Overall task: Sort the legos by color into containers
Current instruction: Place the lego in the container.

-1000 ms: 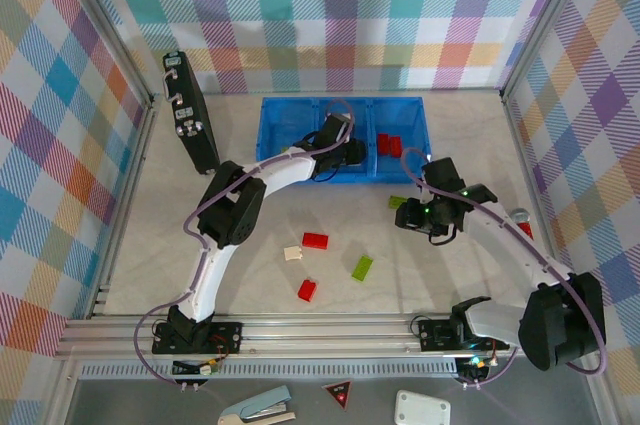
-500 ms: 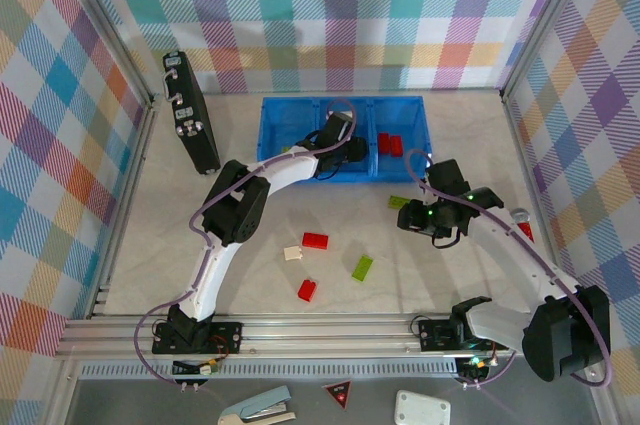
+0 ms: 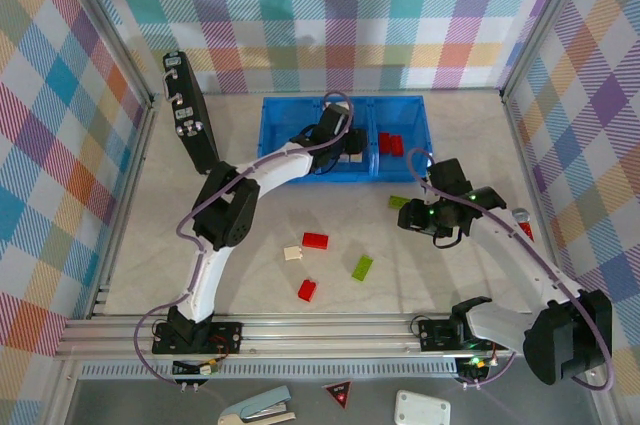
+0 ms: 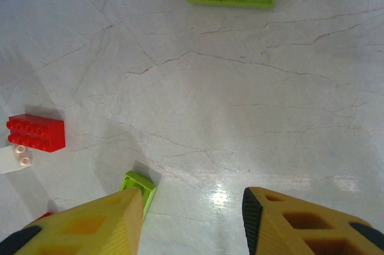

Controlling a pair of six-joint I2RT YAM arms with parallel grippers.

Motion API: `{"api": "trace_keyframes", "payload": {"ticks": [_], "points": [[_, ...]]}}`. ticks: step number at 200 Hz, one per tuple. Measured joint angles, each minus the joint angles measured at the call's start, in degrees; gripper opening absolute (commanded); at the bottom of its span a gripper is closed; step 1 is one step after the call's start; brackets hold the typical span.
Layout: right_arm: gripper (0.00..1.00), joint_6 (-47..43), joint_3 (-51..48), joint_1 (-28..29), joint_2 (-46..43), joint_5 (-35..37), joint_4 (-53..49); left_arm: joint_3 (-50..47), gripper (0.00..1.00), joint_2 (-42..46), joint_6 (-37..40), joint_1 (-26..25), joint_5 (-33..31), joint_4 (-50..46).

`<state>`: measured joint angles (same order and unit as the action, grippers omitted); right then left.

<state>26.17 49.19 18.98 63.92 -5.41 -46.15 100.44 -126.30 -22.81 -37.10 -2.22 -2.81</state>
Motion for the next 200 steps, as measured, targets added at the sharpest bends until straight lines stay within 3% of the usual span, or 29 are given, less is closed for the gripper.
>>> {"api": "trace_keyframes", "payload": {"ticks": [60, 143, 200], "points": [[0.49, 0.5, 0.0, 0.2, -0.7, -1.7, 0.0, -6.6, 0.47, 15.3, 1.9, -0.4, -1.2, -4.0], [0.48, 3.8, 0.0, 5.9, -0.8, -2.1, -1.4, -23.5, 0.49, 37.7, 6.2, 0.2, -6.1, -21.3], [0.49, 6.7, 2.7, 13.6, 3.1, 0.5, -1.9, -31.3, 0.51, 53.2, 8.4, 9.4, -5.4, -33.2]]}}
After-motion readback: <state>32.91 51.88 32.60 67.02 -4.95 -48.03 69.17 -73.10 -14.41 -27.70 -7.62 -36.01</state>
